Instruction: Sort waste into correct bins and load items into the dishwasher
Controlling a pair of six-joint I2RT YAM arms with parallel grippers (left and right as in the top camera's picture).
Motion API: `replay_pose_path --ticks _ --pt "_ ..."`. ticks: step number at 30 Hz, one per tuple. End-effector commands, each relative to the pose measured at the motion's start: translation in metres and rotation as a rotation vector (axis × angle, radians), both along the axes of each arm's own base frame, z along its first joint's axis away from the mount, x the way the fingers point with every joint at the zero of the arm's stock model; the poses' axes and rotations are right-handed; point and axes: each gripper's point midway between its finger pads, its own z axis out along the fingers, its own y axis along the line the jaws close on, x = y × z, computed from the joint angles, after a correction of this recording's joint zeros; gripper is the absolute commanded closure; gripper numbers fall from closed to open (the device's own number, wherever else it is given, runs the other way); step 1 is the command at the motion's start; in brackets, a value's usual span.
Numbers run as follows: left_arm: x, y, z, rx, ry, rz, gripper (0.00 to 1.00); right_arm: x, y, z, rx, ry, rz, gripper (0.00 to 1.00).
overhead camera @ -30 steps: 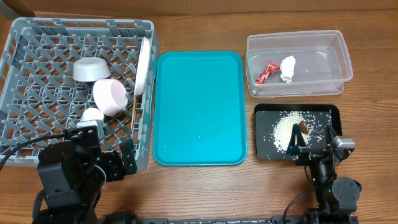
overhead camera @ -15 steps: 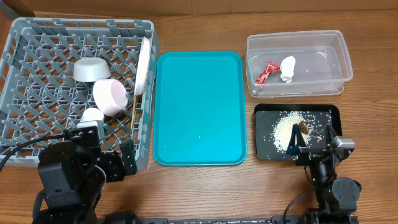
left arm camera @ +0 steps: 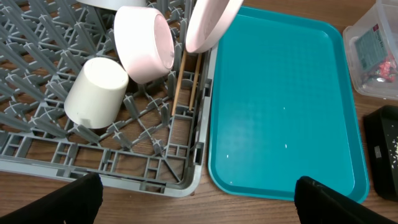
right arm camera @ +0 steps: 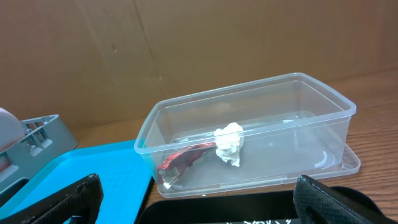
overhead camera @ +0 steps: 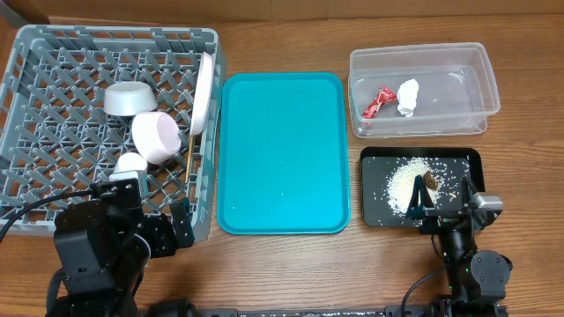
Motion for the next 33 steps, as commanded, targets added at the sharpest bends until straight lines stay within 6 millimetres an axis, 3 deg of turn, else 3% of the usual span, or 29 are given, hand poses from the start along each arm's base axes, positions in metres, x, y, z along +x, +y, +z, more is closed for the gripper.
replay_pose_path --ticks 1,11,16,25,33 --pt "0.000 -0.001 -0.001 0.013 0.002 -0.015 0.00 0.000 -0.001 -0.002 0.000 -0.003 -0.003 0.00" --pt "-0.014 -0.004 -0.004 0.019 -0.014 -0.024 0.00 0.000 -0.001 -0.002 0.000 -0.003 -0.003 0.00" --pt "-0.016 -0.013 -0.024 0.028 -0.081 -0.073 0.00 0.000 -0.001 -0.002 0.000 -0.003 -0.003 0.00" --pt "0.019 -0.020 -0.061 0.043 -0.398 -0.116 0.00 0.000 -0.001 -0.002 0.000 -0.003 -0.003 0.00" --pt "0.043 -0.016 -0.051 0.088 -0.717 -0.106 0.00 0.000 -0.001 -0.002 0.000 -0.003 -0.003 0.00"
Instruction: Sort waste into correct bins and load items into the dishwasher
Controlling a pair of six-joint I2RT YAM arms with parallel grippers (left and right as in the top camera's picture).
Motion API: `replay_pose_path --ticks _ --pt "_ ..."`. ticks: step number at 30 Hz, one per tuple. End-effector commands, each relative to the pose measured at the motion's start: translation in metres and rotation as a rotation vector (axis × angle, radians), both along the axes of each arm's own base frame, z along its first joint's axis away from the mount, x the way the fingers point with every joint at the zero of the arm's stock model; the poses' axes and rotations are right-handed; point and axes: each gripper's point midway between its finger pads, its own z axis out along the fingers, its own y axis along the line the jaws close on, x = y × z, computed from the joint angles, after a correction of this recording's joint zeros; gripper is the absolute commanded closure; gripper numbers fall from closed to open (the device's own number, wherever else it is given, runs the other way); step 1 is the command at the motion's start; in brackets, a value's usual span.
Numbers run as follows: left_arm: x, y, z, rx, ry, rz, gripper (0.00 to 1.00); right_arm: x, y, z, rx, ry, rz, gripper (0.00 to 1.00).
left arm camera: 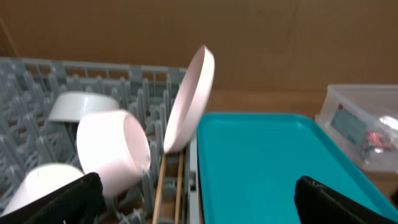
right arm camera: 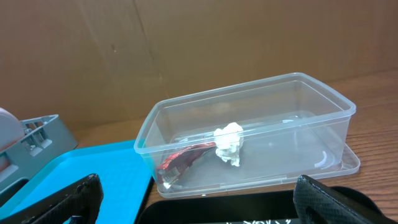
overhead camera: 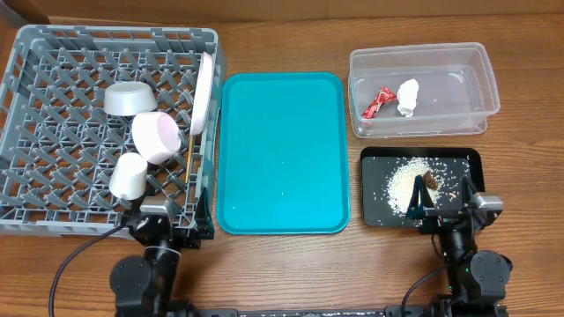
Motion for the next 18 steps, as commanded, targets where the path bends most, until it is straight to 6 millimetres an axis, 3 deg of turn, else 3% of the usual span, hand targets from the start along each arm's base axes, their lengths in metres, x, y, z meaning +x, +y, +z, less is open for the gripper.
replay_pose_path --ticks 1,9,14,18 --pt "0.003 -0.001 0.003 0.019 -0.084 -0.006 0.00 0.000 -0.001 -0.002 0.000 -0.003 -0.003 0.00" --pt "0.010 0.005 0.013 0.036 -0.258 0.024 0.00 0.000 -0.001 -0.002 0.000 -0.003 -0.003 0.00" --pt "0.013 0.004 0.000 0.034 -0.227 0.018 0.00 0.000 -0.001 -0.002 0.000 -0.003 -0.003 0.00" --pt "0.014 0.004 -0.023 0.023 -0.132 0.016 0.00 0.000 -0.001 -0.002 0.000 -0.003 -0.003 0.00"
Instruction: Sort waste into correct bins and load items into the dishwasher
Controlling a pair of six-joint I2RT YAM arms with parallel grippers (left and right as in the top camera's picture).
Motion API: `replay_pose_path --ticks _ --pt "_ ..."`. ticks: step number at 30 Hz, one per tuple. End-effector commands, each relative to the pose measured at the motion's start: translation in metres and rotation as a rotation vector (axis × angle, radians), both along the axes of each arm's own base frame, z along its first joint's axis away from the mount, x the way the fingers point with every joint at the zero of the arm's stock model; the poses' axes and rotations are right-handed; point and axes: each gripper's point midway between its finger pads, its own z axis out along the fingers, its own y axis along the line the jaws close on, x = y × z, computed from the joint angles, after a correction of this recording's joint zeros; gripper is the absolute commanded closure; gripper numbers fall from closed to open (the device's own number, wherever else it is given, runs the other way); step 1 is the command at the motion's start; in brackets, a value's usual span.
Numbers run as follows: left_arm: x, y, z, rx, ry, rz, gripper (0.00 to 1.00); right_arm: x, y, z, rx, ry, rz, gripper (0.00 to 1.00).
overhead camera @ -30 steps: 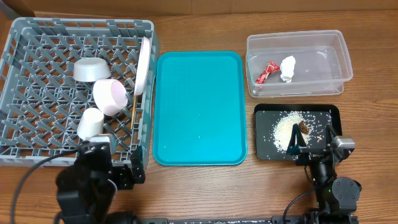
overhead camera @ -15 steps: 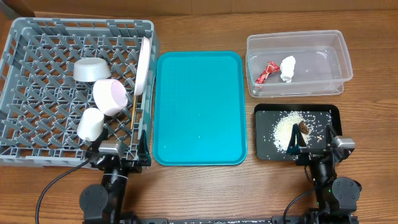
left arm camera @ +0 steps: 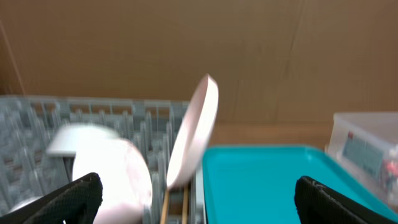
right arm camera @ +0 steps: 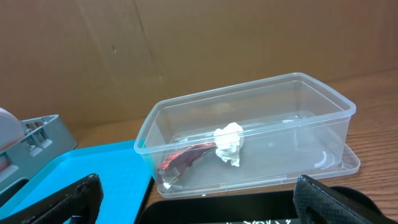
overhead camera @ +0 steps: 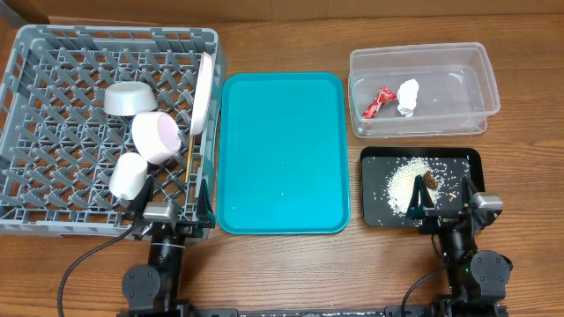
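Observation:
The grey dishwasher rack (overhead camera: 53,106) holds a grey bowl (overhead camera: 129,98), a pink bowl (overhead camera: 155,137), a white cup (overhead camera: 129,175), an upright pink plate (overhead camera: 204,92) and chopsticks (overhead camera: 189,143). A clear bin (overhead camera: 423,90) contains a red wrapper (overhead camera: 379,101) and a crumpled white tissue (overhead camera: 408,95). Food scraps lie in the black tray (overhead camera: 421,186). My left gripper (overhead camera: 174,216) is low at the near table edge, open and empty. Open and empty too, my right gripper (overhead camera: 448,211) sits at the black tray's near edge.
The teal tray (overhead camera: 282,151) lies between rack and bins with nothing on it. Wooden table (overhead camera: 291,273) runs along the near edge. A brown cardboard wall (right arm camera: 186,43) stands behind the table.
My left wrist has tipped slightly more level, so its view shows more back wall and less rack. The right arm and all objects are unchanged.
At first my left arm was raised over the rack's near corner, looking down on the cup and pink bowl. Then it sat low at the table edge, looking level across the rack, and it stays there now. My right arm stayed still.

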Motion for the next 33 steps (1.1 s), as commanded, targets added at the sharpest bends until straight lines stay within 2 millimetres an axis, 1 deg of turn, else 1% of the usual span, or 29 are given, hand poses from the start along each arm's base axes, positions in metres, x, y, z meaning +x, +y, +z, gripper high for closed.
replay_pose_path --ticks 1,3,5,33 --pt "0.000 0.001 -0.013 0.008 0.046 0.008 0.00 0.000 -0.001 -0.002 0.000 -0.003 -0.003 0.00" --pt "0.000 0.001 -0.029 0.003 0.112 0.008 0.00 0.000 -0.001 -0.002 0.000 -0.003 -0.003 0.00" --pt "0.000 0.002 -0.027 0.004 0.103 0.011 0.00 0.000 -0.001 -0.002 0.000 -0.003 -0.003 0.00" --pt "0.000 0.002 -0.029 0.003 0.111 0.011 0.00 0.000 -0.001 -0.002 0.000 -0.003 -0.003 0.00"
